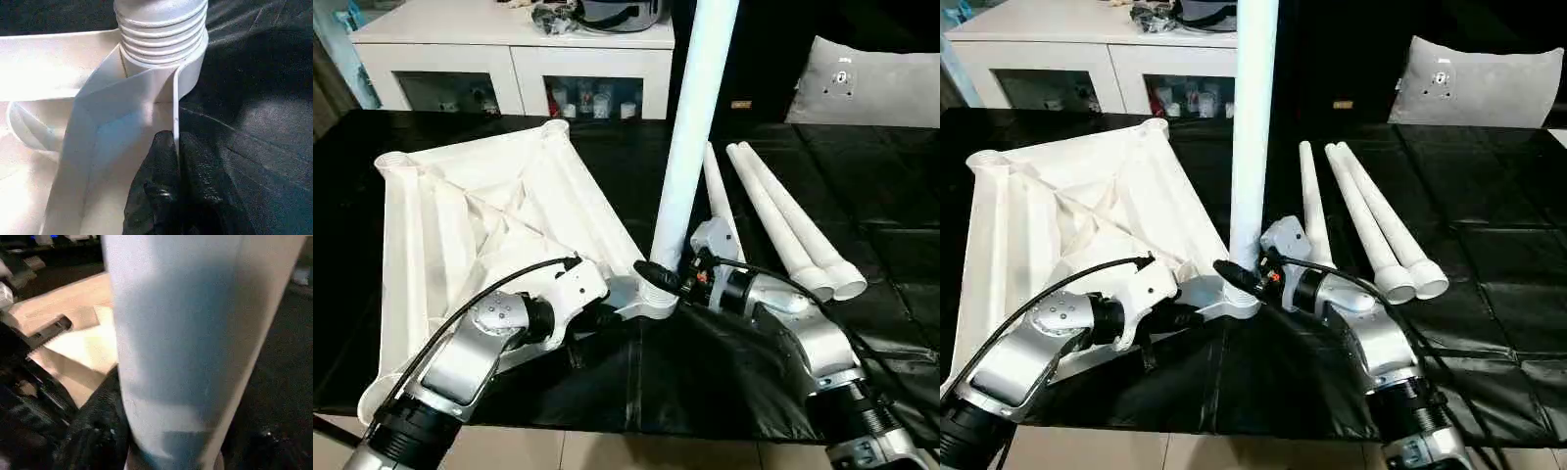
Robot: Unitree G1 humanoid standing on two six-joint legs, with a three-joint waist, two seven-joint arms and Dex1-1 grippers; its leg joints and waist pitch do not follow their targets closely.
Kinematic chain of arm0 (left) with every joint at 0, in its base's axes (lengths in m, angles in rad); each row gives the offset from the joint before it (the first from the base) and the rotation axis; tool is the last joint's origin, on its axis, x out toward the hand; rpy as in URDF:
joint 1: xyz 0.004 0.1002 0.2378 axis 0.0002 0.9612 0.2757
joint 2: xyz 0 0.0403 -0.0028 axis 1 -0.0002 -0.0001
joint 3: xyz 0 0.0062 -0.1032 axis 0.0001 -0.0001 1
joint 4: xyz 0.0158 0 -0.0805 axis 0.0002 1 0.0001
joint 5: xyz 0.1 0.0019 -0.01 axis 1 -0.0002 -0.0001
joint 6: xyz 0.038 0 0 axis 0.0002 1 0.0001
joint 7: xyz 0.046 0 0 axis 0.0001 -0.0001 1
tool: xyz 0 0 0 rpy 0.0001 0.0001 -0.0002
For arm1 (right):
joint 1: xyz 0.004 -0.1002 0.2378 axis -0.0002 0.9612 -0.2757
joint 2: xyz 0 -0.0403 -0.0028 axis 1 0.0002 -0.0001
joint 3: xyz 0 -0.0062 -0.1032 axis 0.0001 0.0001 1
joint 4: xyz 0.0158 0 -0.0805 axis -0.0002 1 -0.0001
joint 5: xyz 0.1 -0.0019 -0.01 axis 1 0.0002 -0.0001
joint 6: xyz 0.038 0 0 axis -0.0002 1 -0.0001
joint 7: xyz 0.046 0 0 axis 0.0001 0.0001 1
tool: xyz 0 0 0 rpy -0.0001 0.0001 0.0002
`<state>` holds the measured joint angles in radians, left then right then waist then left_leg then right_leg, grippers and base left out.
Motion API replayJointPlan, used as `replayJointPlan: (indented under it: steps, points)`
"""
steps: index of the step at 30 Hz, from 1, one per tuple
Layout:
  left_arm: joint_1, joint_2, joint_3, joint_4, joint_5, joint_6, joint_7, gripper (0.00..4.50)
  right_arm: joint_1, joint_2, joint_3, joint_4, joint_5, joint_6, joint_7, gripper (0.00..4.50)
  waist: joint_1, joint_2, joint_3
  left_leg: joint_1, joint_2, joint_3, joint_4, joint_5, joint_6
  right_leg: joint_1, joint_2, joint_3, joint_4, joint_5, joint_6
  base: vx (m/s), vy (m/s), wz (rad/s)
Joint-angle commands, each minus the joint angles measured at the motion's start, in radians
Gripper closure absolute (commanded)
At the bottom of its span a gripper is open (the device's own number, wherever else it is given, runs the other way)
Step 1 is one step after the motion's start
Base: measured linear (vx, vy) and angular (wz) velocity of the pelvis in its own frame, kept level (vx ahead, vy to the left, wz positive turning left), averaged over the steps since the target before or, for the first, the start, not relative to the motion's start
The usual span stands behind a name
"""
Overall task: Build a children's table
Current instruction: Insert table leg to table base
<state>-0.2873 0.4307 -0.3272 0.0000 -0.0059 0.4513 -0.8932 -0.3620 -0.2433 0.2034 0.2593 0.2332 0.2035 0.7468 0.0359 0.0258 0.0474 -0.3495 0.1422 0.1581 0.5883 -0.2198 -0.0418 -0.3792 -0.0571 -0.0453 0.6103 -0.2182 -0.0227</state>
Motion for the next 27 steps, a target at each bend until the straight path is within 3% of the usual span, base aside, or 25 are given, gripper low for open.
replayJointPlan:
  steps: [1, 2, 6, 9, 12, 16, 20, 24, 27]
  points:
    - [-0.028, 0.000, 0.002, -0.034, -0.049, -0.046, -0.056, 4.50, 0.040, -0.013, 0.023, 0.141, -0.066, 0.060, -0.046, 1.85, 0.010, 0.008, -0.036, -0.007, 0.086, -0.036, -0.089, -0.252, 0.024, 0.034, -0.098, 0.059, -0.090, -0.282, -0.207, 0.000, 0.000, 0.00]
    - [-0.031, 0.010, -0.002, -0.027, -0.049, -0.047, -0.071, 4.50, 0.039, -0.014, 0.023, 0.141, -0.067, 0.052, -0.042, 1.80, 0.013, 0.008, -0.042, -0.003, 0.086, -0.034, -0.083, -0.231, 0.025, 0.033, -0.099, 0.061, -0.088, -0.236, -0.218, 0.000, 0.000, 0.00]
    - [-0.040, 0.019, 0.000, -0.013, -0.051, -0.053, -0.082, 4.50, 0.042, -0.017, 0.019, 0.129, -0.067, 0.031, -0.036, 1.39, 0.017, 0.009, -0.045, -0.007, 0.083, -0.030, -0.078, -0.158, 0.048, 0.040, -0.096, 0.058, -0.076, -0.103, -0.244, 0.000, 0.000, 0.00]
    - [-0.052, 0.026, -0.003, 0.005, -0.043, -0.063, -0.086, 4.50, 0.054, -0.031, 0.021, 0.110, -0.074, 0.014, -0.027, 1.21, 0.025, 0.009, -0.048, -0.008, 0.083, -0.028, -0.072, -0.116, 0.060, 0.042, -0.097, 0.056, -0.071, -0.056, -0.258, 0.000, 0.000, 0.00]
    - [-0.070, 0.039, -0.009, 0.038, -0.028, -0.079, -0.099, 4.50, 0.105, -0.074, 0.015, 0.020, -0.032, 0.039, 0.045, 0.95, 0.034, 0.008, -0.050, -0.008, 0.084, -0.027, -0.070, -0.089, 0.077, 0.046, -0.096, 0.054, -0.065, -0.006, -0.255, 0.000, 0.000, 0.00]
    - [-0.082, 0.046, -0.012, 0.057, -0.027, -0.088, -0.110, 4.50, 0.147, -0.106, 0.008, -0.057, -0.004, 0.046, 0.081, 0.66, 0.046, 0.009, -0.047, -0.007, 0.086, -0.026, -0.070, -0.113, 0.084, 0.045, -0.097, 0.055, -0.069, -0.025, -0.252, 0.000, 0.000, 0.00]
    - [-0.091, 0.059, -0.019, 0.073, -0.025, -0.100, -0.129, 4.50, 0.179, -0.133, -0.004, -0.112, 0.007, 0.042, 0.098, 0.31, 0.055, 0.008, -0.046, -0.005, 0.086, -0.027, -0.071, -0.130, 0.068, 0.045, -0.098, 0.055, -0.073, -0.095, -0.239, 0.000, 0.000, 0.00]
    - [-0.104, 0.075, -0.032, 0.100, -0.019, -0.127, -0.161, 4.50, 0.208, -0.159, -0.034, -0.180, 0.023, 0.037, 0.100, 0.05, 0.056, 0.007, -0.048, -0.009, 0.086, -0.028, -0.069, -0.100, 0.077, 0.047, -0.098, 0.055, -0.069, -0.077, -0.229, 0.000, 0.000, 0.00]
    - [-0.118, 0.095, -0.057, 0.120, -0.007, -0.154, -0.203, 4.50, 0.228, -0.214, -0.037, -0.255, 0.051, 0.086, 0.154, 0.05, 0.057, 0.010, -0.048, -0.008, 0.085, -0.028, -0.067, -0.087, 0.091, 0.048, -0.096, 0.053, -0.067, -0.051, -0.230, 0.000, 0.000, 0.00]
